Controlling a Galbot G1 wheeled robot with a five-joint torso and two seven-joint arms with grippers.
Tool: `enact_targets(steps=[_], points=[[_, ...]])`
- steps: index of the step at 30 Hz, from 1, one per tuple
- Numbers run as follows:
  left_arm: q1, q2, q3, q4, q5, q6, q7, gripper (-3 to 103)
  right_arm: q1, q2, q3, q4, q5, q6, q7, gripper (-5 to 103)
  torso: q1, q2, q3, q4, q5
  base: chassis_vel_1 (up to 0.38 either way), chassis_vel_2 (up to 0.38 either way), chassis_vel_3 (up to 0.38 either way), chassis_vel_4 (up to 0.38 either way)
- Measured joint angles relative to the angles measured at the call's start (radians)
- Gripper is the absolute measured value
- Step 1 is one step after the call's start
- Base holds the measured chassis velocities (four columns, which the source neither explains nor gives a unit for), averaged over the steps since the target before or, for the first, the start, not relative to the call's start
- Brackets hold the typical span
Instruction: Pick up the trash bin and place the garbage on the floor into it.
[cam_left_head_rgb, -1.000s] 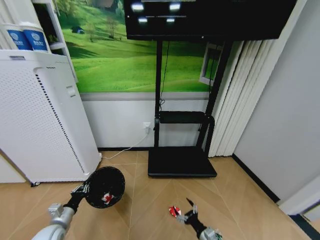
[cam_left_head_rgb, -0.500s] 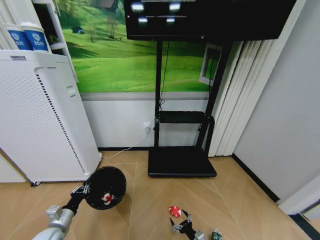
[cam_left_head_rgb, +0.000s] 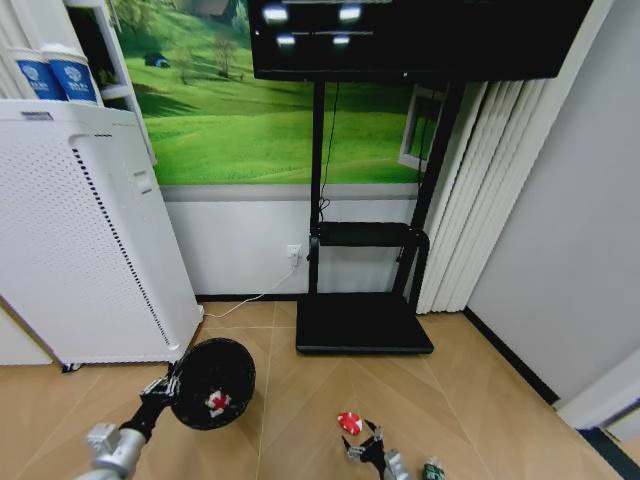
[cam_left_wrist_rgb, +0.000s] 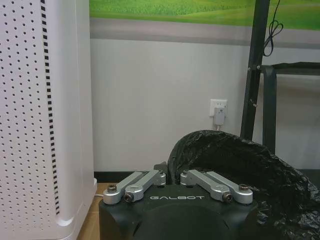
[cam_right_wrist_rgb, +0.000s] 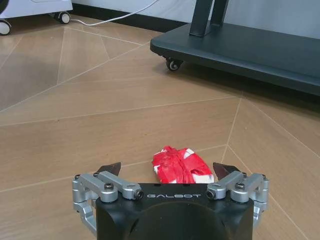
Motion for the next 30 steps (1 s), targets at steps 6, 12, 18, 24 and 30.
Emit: enact_targets(steps=[6,12,18,24,30], points=[[0.024,0.019,-0.029,-0.009,0.036,-0.01,-0.01,7,0.06,0.01,-0.013,-0.069,-0.016,0.0,0.002,100,0.0,0.0,0.0,0.0,0.0,0.0,0.0,0.0,0.0],[0.067,0.012,-0.075,-0.032,0.063,-0.003,-0.028,7,0.101,0.025,-0.016,-0.124,-0.04,-0.007,0.002,90,0.0,0.0,0.0,0.0002,0.0,0.0,0.0,0.0,0.0],[0.094,-0.008,-0.107,-0.046,0.058,-0.002,-0.028,7,0.101,0.028,-0.018,-0.135,-0.055,-0.013,-0.003,68,0.0,0.0,0.0,0.0,0.0001,0.0,0.0,0.0,0.0],[0.098,-0.021,-0.111,-0.048,0.055,-0.007,-0.025,7,0.089,0.027,-0.011,-0.126,-0.061,-0.008,-0.01,47,0.0,0.0,0.0,0.0001,-0.0002,0.0,0.0,0.0,0.0],[0.084,-0.019,-0.099,-0.039,0.055,-0.008,-0.025,7,0.068,0.02,0.005,-0.108,-0.051,-0.005,-0.015,26,0.0,0.0,0.0,0.0002,-0.0001,0.0,0.0,0.0,0.0]])
